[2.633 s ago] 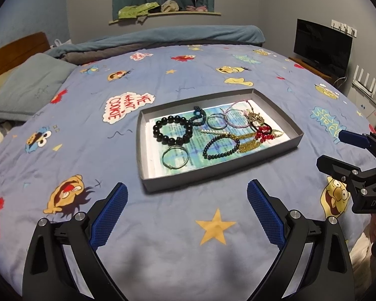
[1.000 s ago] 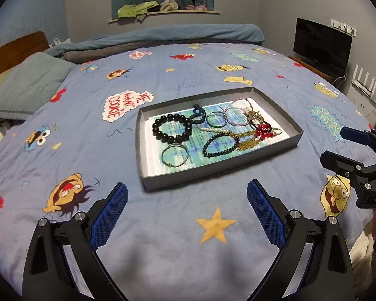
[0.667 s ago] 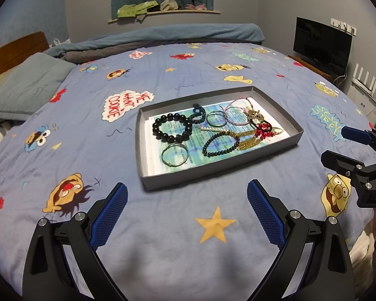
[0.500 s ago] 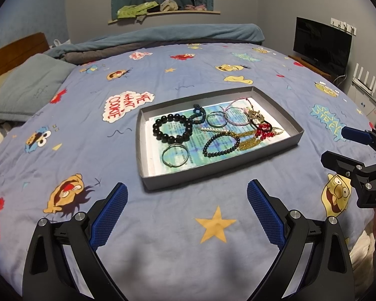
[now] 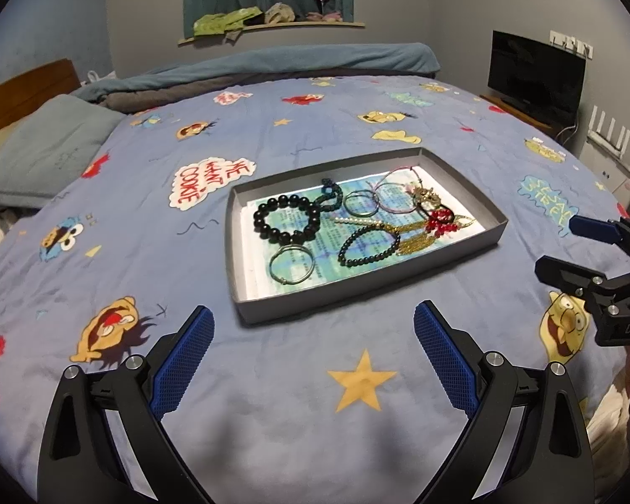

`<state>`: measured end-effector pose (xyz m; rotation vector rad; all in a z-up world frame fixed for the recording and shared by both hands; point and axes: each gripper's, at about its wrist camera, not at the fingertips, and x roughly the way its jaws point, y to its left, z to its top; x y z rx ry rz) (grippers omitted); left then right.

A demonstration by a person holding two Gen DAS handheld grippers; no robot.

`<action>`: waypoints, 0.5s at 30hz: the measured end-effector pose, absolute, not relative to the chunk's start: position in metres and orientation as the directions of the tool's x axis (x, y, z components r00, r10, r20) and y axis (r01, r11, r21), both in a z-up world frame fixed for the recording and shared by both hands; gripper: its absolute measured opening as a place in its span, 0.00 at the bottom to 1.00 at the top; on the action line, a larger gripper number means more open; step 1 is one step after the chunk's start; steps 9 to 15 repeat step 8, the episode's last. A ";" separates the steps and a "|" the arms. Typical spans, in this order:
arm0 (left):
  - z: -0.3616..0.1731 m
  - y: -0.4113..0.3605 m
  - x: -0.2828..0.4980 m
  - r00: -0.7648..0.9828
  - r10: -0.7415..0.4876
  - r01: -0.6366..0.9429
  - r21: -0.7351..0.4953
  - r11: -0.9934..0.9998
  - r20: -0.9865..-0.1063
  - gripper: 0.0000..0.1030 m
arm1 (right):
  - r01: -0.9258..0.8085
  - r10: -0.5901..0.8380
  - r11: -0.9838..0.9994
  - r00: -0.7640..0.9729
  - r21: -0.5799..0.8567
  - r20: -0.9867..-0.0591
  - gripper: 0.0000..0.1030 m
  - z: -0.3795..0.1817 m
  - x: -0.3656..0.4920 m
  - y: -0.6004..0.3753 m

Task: Organize jewelry

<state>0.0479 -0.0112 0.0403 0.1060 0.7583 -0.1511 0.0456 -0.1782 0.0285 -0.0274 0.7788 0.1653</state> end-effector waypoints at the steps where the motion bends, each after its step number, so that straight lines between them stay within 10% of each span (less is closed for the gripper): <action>1: 0.040 -0.012 0.048 0.715 -0.094 0.173 0.045 0.984 -0.693 0.93 | -0.158 0.137 0.987 0.699 0.036 -0.701 0.95 0.029 0.046 -0.178; 15: 0.027 0.001 0.058 0.693 -0.068 0.140 0.041 0.989 -0.718 0.93 | -0.127 0.118 0.991 0.684 0.043 -0.719 0.95 0.015 0.054 -0.191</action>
